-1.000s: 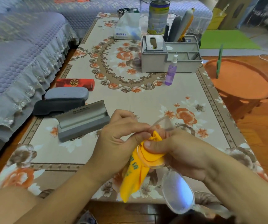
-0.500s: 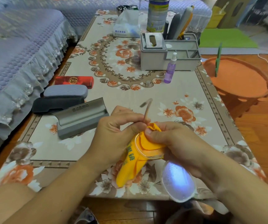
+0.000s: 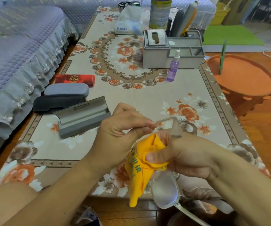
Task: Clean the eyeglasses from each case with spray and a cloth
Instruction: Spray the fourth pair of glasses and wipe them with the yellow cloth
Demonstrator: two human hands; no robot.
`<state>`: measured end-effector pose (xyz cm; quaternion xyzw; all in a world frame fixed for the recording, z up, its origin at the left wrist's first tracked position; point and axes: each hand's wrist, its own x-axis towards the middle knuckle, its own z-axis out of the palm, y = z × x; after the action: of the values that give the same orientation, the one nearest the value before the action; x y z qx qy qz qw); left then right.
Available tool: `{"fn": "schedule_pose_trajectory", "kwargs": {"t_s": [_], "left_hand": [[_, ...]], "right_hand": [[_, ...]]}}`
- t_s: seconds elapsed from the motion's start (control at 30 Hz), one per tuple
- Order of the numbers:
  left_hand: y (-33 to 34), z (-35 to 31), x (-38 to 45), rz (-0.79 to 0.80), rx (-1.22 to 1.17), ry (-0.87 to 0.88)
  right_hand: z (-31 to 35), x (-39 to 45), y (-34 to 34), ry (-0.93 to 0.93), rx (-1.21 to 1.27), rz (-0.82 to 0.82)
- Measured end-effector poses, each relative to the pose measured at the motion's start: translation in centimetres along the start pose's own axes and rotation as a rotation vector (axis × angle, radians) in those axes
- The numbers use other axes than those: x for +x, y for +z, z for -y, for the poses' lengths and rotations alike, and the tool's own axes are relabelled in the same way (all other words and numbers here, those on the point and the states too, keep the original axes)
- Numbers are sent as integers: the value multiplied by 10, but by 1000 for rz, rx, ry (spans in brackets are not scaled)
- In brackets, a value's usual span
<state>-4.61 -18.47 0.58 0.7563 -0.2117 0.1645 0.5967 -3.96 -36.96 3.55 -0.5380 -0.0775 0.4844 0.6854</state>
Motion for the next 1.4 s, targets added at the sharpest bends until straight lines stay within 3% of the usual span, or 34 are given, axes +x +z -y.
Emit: {"fn": "schedule_pose_trajectory", "kwargs": {"t_s": [0.23,0.47,0.6,0.87,1.13,1.27,1.4], "left_hand": [[3,3,0,12,-117,-145],[-5,-2,2,19,-5,-23],[-7,0,3,15,-16,10],[5,5,-6,98,-99,-176],[1,-1,-2,5,-85,-232],[3,-8,-12,-107,107,-105],[-10,-2,-12,-352,177,-51]], "right_hand": [[-1,4,16,-127,-50,-242],[7,-6,-3,45,131,60],[3,-3,-5,91,139,99],[-8,9,8,35,36,-142],[-9,10,16,-203,55,-393],[-10,8,18,-285,-17,-461],[4,-2,-12,-321,-125,-605]]}}
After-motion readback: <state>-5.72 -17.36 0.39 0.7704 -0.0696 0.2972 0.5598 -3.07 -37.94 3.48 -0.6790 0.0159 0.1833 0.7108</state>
